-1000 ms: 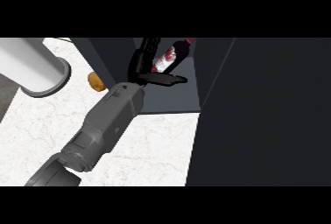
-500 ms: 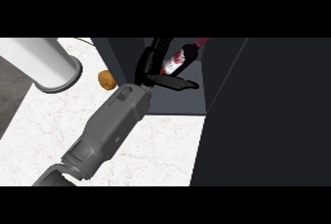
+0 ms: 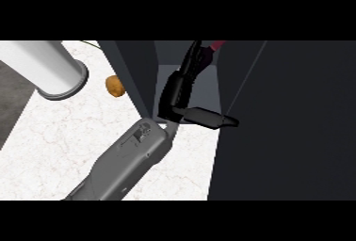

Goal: Pick up the wine, place it into the cabinet and close the cabinet

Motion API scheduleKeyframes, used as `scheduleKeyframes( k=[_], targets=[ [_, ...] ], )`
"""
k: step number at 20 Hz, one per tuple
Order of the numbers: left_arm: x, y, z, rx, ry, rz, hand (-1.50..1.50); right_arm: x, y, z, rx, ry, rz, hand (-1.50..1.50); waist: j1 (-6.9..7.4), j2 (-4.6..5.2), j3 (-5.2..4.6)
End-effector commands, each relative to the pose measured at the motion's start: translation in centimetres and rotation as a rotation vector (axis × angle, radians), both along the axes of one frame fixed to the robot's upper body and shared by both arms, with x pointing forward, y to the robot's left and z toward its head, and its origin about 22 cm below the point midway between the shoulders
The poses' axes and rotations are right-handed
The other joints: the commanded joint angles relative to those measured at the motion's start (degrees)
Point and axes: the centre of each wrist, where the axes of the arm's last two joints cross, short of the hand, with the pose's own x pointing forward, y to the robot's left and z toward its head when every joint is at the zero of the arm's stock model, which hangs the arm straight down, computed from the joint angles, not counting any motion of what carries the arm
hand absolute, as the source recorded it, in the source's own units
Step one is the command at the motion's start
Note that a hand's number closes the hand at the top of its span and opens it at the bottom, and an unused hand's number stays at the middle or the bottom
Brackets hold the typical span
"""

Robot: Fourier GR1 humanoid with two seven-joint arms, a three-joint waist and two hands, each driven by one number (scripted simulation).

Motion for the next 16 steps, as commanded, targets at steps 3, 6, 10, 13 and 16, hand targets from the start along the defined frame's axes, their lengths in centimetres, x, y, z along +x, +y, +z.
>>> scheduleKeyframes(
  k=[3, 6, 10, 13, 16],
  targets=[
    [-6.8, -1.3, -0.7, -0.064, 0.006, 0.040, -1.50, -0.8, 0.7, 0.1, 0.018, -0.033, 0.020, -1.50, -0.45, 0.34, -0.03],
    [-8.6, -2.2, 0.3, -0.119, 0.022, 0.046, -1.50, -2.5, -0.1, 0.0, 0.009, -0.040, 0.023, -1.50, -1.44, 0.40, -0.01],
    [-11.7, -0.6, 0.9, -0.179, 0.042, 0.056, -1.50, -0.6, -0.9, 0.7, 0.009, -0.024, -0.003, -1.50, -0.43, 0.42, 0.00],
    [-14.7, 0.4, -1.4, -0.205, 0.048, 0.084, 1.50, -0.9, 0.7, 0.3, 0.000, -0.039, -0.010, -1.50, -0.53, 0.55, -0.05],
    [-15.2, 2.6, 0.0, -0.192, 0.083, 0.050, 1.50, -1.8, 1.4, 1.1, 0.002, -0.016, 0.010, -1.50, -0.70, 0.48, -0.05]
  ],
)
